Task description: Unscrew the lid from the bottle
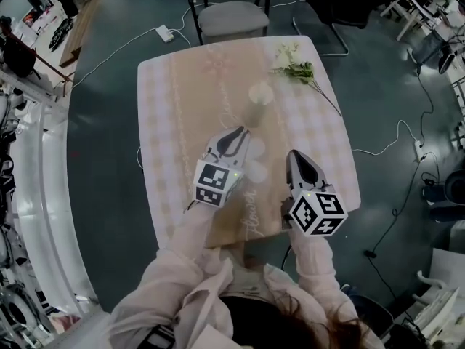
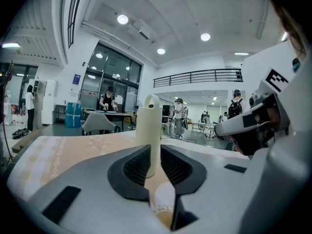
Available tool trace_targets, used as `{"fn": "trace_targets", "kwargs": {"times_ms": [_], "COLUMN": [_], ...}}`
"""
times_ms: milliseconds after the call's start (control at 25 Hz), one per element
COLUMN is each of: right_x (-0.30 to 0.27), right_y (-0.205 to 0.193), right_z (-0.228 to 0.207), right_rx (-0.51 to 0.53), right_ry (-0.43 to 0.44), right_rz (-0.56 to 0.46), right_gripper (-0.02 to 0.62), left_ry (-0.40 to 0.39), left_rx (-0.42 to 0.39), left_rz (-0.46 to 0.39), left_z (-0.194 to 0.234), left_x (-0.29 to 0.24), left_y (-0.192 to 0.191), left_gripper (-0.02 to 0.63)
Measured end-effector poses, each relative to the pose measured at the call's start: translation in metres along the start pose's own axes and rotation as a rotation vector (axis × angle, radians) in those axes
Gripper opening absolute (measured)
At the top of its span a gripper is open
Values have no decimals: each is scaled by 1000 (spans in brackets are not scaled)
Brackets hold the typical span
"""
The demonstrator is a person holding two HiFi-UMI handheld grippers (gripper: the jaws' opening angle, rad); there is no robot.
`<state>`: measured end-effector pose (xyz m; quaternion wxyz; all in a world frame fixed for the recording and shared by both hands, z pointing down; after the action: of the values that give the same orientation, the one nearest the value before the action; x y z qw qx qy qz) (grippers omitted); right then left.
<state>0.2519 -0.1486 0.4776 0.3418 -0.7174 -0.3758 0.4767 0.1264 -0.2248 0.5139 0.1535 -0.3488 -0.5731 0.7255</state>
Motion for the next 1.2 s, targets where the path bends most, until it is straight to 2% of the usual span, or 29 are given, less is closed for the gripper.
{"fn": "trace_targets", "kwargs": {"times_ms": [40, 80, 120, 280, 680, 1200], "right_x": [-1, -2, -3, -5, -14, -32], "right_y": [0, -1, -2, -7, -15, -19], "right_z": [-1, -1, -2, -5, -13, -36], "right_rx": [-2, -3, -4, -7, -10, -11], "right_ry": [-2, -4, -6, -10, -9, -24], "right_rz": [1, 3, 6, 21, 57, 93], "right_gripper": [12, 12, 12, 12, 12, 12], "left_ry": [-4, -7, -7, 7, 49, 67], "left_rx": [4, 12, 24, 60, 16, -32], "left_rz": [4, 8, 12, 21, -10, 45], "left_z": [1, 2, 3, 5, 12, 17], "left_x": [-4, -7, -10, -21, -50, -92], "left_y": [-2, -4, -5, -7, 7, -10], "left_gripper": [105, 208, 262, 321, 339, 342]}}
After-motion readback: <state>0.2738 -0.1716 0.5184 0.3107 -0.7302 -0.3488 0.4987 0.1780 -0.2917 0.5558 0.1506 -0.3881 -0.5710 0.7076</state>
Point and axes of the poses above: the fingertips, and each gripper's own axes: x backward along the fingers, z to its left, y out of its top, the point moved 3 cm from there along x, backward along the fingers, and after that the axes turned 6 degrees about z, right-handed, at the moved point
